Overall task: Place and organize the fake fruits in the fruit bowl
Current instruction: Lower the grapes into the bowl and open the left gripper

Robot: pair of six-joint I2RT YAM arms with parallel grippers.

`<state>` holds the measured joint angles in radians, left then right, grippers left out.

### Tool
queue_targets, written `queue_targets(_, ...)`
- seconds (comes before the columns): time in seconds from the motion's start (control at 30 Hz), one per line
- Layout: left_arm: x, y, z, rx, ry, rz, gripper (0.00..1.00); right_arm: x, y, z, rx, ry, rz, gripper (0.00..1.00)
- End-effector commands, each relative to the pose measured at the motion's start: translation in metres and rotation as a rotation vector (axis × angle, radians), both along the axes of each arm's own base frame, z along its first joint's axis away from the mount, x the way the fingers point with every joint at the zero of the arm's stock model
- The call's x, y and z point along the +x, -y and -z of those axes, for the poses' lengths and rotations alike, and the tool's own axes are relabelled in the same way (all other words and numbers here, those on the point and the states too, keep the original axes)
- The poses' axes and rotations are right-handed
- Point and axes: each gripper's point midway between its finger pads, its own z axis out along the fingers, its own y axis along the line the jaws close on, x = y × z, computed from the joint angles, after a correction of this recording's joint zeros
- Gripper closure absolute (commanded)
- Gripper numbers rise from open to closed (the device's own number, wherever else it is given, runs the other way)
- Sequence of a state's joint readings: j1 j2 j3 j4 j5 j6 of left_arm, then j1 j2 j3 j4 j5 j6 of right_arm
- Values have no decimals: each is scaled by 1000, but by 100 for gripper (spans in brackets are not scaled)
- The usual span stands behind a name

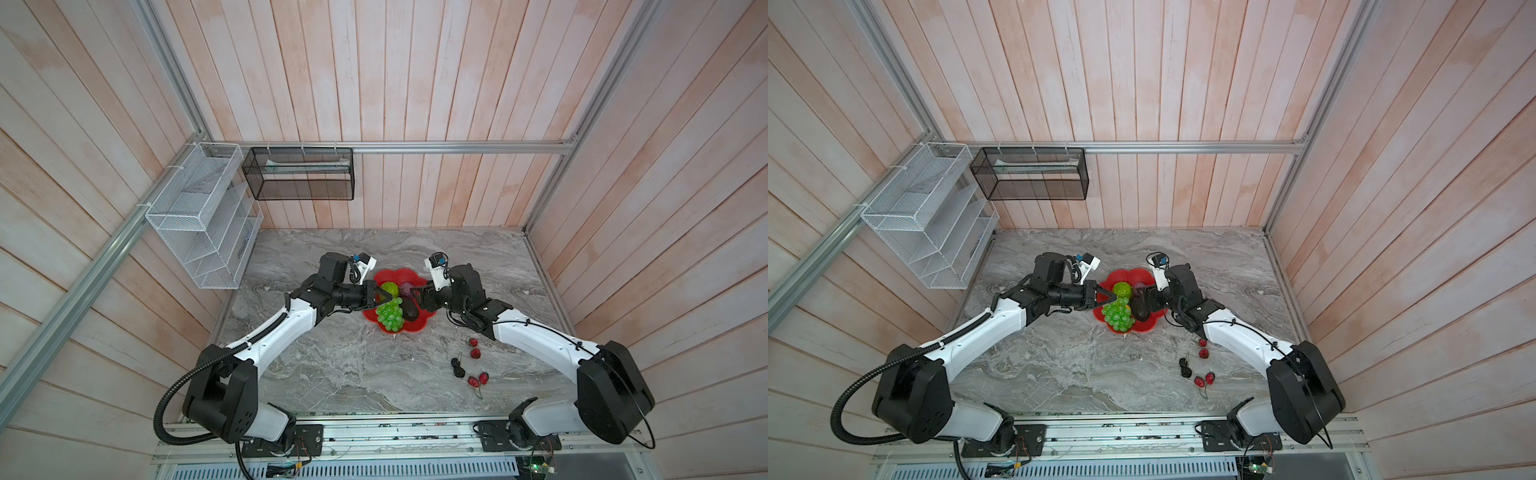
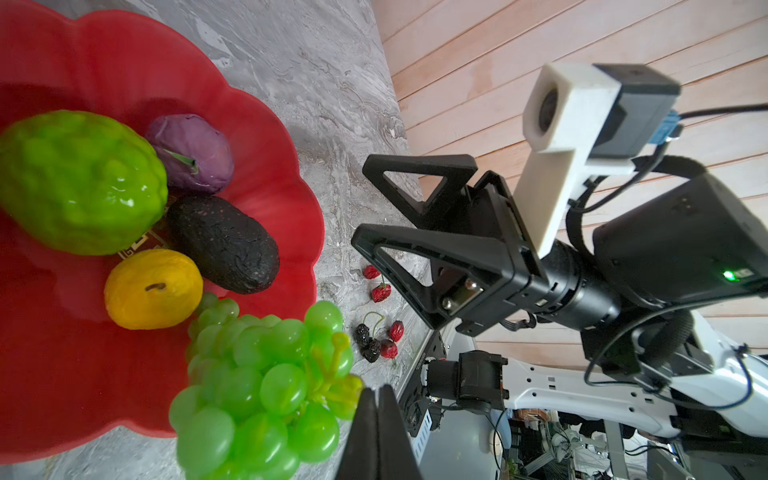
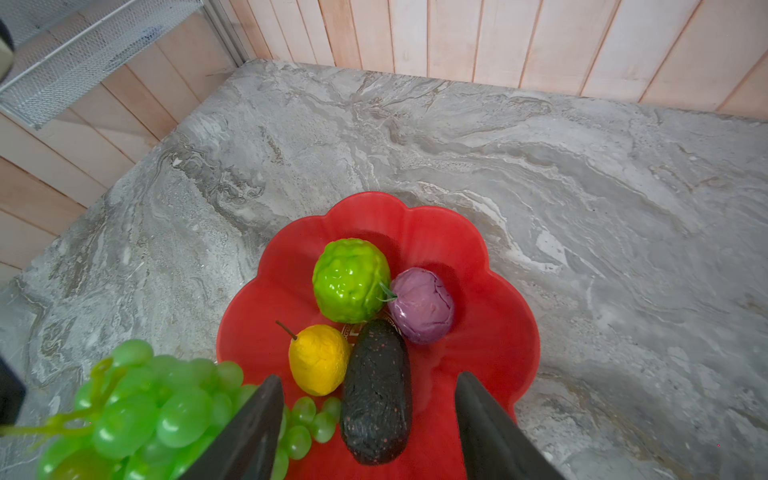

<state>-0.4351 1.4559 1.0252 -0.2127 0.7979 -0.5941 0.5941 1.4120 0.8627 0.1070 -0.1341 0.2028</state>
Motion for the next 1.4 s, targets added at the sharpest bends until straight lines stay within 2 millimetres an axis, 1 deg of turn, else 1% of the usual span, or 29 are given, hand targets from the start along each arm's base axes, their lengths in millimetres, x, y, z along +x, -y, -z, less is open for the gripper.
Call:
queue_targets(0.0, 4, -7, 6, 16, 27, -10, 100, -5, -12, 7, 16, -11, -45, 35)
queue_targets(0.17, 12, -20, 16, 21, 11, -48, 100, -10, -24, 17, 19, -30, -82, 35)
queue_targets(0.3, 17, -24, 21, 30, 8, -49, 100, -10, -31, 26, 7, -43, -99, 36)
queue_targets(0.43, 27, -28, 29, 55, 7, -63, 100, -9, -36, 34, 6, -62, -112, 37)
queue_targets(0.7, 47, -33, 39, 59, -5, -93, 100, -21, -42, 53, 9, -109, -133, 41)
queue_targets(0.9, 55, -38, 41, 55, -4, -112, 100, -30, -47, 71, -4, -143, -155, 46)
queue_targets(1.03, 60, -40, 45, 57, -7, -118, 100, -33, -51, 80, -12, -162, -172, 46)
queue_targets(1.17, 66, -38, 48, 49, -15, -108, 100, -34, -56, 88, -21, -183, -187, 48)
queue_targets(1.37, 74, -36, 55, 51, -20, -107, 99, -40, -61, 95, -29, -203, -202, 48)
